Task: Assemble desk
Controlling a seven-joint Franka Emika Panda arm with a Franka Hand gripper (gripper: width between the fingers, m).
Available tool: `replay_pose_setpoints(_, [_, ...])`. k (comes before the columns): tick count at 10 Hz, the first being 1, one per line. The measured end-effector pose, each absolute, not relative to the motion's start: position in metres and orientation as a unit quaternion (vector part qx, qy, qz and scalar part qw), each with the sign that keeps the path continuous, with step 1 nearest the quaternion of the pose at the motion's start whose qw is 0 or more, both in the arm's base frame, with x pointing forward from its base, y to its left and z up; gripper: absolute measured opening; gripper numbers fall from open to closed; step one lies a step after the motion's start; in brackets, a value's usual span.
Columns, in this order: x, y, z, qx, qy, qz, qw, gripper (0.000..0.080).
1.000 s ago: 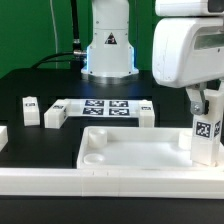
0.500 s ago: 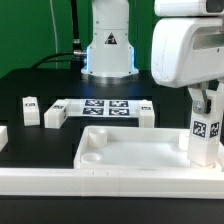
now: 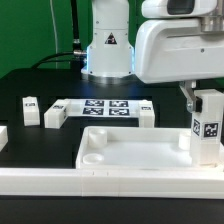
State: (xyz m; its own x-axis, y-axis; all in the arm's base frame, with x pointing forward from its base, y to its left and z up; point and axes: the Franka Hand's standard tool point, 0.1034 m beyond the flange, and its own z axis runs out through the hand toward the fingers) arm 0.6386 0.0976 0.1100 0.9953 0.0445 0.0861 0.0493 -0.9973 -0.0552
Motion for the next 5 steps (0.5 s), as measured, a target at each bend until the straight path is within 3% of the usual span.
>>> replay_pose_setpoints(5, [0.636, 0.1006, 0.1079, -0.968, 0.247, -0.031, 0.039, 0.0291])
